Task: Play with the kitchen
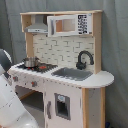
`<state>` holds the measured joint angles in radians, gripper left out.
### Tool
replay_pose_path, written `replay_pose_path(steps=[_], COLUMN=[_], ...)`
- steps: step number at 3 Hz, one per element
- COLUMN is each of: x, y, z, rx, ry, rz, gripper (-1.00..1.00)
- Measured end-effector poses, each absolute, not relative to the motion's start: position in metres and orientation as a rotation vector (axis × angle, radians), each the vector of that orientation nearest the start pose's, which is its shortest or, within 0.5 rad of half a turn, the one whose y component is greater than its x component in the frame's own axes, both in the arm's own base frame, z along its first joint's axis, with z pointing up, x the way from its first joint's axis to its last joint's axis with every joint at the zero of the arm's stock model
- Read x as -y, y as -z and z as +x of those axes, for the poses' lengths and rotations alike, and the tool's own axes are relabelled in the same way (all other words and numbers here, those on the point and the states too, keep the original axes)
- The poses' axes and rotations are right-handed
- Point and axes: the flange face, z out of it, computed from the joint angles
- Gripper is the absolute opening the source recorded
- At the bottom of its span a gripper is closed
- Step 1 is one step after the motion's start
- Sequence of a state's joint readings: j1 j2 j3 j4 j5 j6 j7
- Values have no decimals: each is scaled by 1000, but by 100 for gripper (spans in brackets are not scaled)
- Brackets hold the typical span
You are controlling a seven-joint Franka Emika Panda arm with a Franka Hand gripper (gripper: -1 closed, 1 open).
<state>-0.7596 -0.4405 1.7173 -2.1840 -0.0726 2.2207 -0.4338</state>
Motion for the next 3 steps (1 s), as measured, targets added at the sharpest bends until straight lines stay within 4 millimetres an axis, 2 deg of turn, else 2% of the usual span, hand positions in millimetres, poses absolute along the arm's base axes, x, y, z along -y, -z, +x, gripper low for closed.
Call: replay_pose_path(steps=[3], x=[-437], y=[-385], z=[292], rx=[2576], ry=[224], rz=[-2858], gripper=[100])
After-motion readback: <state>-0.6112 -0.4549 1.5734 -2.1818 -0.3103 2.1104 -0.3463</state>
